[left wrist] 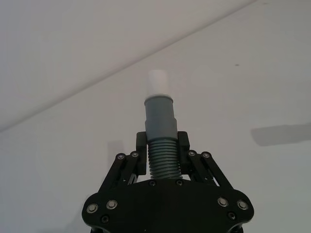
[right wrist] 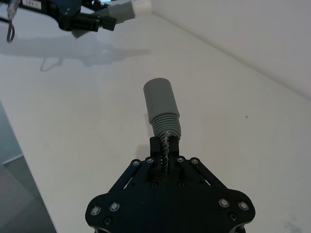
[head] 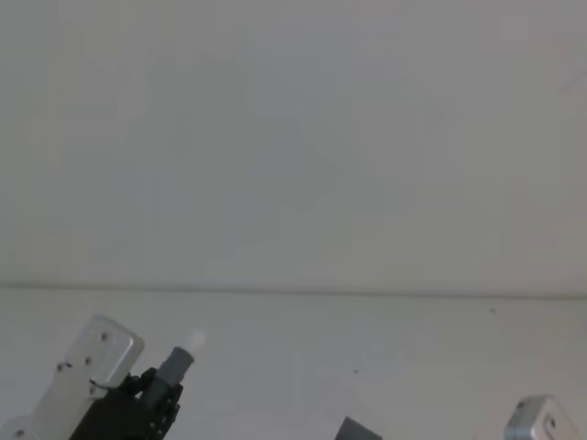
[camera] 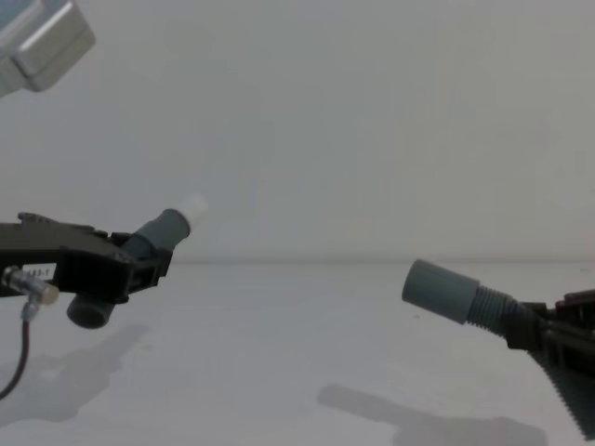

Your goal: Use both hands to pick up one end of the pipe from the table, align the ends, and insert them.

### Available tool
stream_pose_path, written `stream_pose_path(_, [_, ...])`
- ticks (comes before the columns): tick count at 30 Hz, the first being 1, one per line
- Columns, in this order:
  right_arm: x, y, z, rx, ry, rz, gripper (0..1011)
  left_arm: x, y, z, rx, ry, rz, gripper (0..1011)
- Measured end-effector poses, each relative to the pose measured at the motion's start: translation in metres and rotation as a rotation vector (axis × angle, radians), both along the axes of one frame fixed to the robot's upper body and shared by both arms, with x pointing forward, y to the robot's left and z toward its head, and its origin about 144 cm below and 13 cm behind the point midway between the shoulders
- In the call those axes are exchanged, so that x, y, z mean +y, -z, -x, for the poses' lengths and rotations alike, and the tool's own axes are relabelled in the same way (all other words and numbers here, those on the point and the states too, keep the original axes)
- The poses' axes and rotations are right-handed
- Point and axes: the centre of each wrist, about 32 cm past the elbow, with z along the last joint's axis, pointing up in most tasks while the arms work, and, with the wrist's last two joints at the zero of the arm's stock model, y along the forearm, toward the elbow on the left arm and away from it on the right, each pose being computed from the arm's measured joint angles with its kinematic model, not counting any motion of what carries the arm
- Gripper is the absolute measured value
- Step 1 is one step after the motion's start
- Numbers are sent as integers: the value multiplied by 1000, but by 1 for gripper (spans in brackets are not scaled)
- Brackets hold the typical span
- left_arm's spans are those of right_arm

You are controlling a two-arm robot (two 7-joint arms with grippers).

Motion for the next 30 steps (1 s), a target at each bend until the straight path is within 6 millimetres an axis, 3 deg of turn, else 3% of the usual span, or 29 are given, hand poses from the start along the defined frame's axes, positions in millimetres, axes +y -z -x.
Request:
stream_pose_path(16, [-8,3,13,-88,-7,68,68,17,-12,0,-10,187,-36,331])
stream_pose_path(30, [-17,13,22,-135,17,129,69,24,-21,-13,11,368,-39,331])
